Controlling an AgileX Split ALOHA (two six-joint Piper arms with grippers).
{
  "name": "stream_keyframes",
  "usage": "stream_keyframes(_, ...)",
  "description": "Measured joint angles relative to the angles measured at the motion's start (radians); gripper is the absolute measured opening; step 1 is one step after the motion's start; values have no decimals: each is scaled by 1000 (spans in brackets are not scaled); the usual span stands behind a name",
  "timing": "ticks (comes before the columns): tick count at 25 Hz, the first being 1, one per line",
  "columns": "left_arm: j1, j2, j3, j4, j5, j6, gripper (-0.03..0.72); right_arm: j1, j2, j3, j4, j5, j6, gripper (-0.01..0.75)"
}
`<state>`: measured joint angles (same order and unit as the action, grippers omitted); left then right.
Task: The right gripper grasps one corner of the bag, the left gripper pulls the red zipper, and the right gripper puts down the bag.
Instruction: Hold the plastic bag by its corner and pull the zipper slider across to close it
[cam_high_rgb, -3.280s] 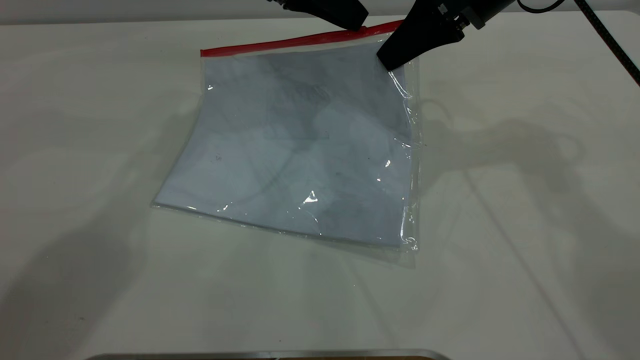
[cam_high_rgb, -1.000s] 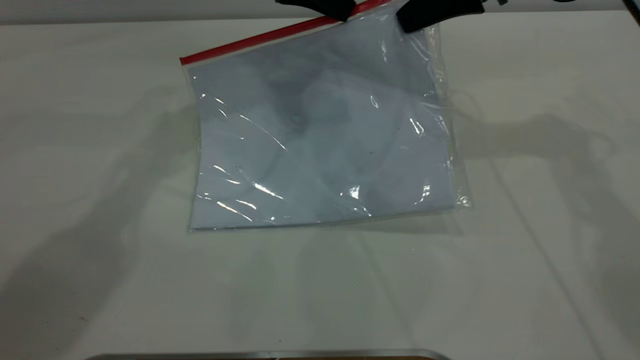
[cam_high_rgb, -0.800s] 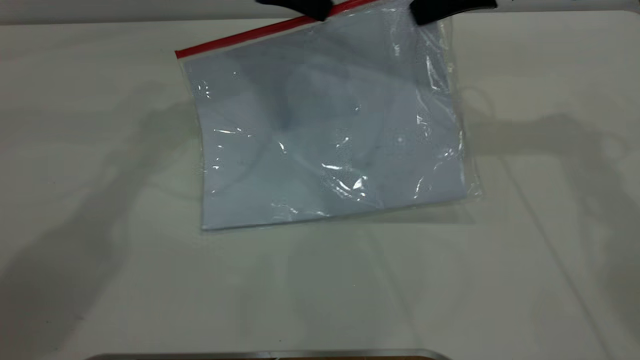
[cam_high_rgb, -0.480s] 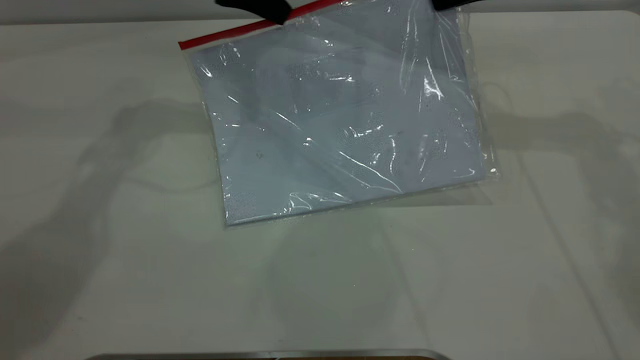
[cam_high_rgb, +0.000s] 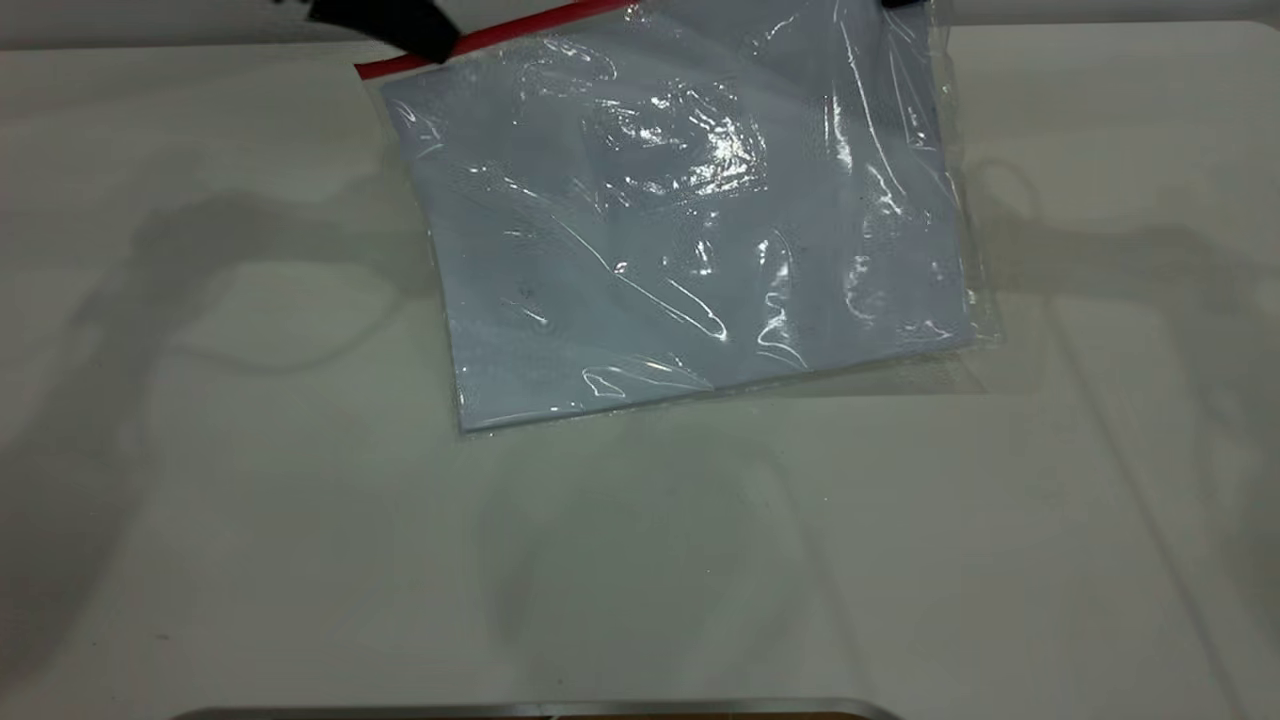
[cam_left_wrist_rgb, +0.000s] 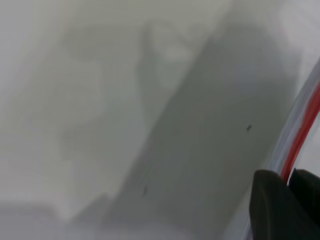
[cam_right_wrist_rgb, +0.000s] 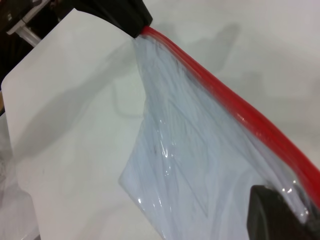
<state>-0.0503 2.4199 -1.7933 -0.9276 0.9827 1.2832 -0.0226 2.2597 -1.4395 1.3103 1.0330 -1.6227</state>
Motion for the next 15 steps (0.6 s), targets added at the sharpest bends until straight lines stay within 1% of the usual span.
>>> stream_keyframes(4, 17, 0, 0, 50, 2, -40, 92, 0, 0, 0, 0, -2, 0, 33)
stream_keyframes(12, 29, 0, 0, 78, 2, -53, 109, -3, 0, 0, -2, -6, 0, 33)
stream_keyframes(15, 29, -2, 0, 63, 1, -65, 140, -7, 0, 0, -9, -8, 0, 33)
